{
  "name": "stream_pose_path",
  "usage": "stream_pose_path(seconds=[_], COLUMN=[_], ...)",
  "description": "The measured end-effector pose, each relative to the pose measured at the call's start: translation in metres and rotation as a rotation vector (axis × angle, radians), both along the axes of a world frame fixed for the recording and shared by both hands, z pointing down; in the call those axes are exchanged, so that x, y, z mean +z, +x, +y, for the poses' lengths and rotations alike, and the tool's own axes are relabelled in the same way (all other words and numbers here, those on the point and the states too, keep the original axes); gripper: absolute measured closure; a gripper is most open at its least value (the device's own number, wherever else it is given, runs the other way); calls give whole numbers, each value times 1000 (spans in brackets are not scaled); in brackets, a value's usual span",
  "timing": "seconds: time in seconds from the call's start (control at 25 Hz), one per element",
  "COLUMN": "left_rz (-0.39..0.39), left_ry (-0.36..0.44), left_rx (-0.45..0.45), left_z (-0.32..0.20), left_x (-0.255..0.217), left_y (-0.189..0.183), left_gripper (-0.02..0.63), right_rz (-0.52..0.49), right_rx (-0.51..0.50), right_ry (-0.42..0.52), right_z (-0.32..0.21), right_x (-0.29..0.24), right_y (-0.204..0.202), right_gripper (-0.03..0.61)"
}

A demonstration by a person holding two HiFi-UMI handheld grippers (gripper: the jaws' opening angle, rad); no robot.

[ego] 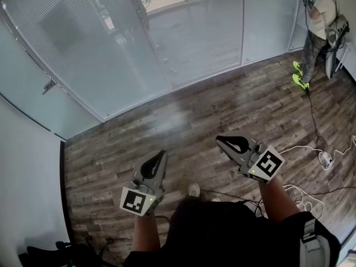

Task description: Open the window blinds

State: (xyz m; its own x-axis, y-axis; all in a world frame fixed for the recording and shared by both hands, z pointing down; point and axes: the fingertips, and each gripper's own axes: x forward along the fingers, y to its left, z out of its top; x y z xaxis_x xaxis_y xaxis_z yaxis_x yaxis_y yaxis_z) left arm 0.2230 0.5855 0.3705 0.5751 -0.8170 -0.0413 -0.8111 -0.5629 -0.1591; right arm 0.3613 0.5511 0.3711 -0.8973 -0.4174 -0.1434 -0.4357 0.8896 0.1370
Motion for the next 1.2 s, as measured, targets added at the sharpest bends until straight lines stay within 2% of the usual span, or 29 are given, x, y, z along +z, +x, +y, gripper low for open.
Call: stream_pose_path(seconds=[0.24, 0.4, 0.56, 0.68, 0.88, 1.2], left_rz=[7, 13, 15, 22, 30, 36], left_ry=[6, 3, 1, -2, -12, -11], left_rx=[-6, -4, 2, 4, 0, 4], left_z=[-1, -4, -8, -12, -25, -62], left_x=[-1, 4, 5, 6, 11, 11], left_y=[-3, -5, -4, -7, -18, -41], left_gripper=[609, 610, 609, 609, 609, 609], right_rz=[32, 15, 26, 45, 45, 43], right_rx=[-6, -16, -16, -12, -6, -14], right_ry=[-13, 12, -36, -34, -7, -49], right_z=[-1, -1, -3, -8, -21, -55], right_x=[8, 0, 8, 11, 4, 10], right_y=[-2, -7, -6, -10, -21, -44], right_gripper=[572, 572, 572, 572, 572, 572])
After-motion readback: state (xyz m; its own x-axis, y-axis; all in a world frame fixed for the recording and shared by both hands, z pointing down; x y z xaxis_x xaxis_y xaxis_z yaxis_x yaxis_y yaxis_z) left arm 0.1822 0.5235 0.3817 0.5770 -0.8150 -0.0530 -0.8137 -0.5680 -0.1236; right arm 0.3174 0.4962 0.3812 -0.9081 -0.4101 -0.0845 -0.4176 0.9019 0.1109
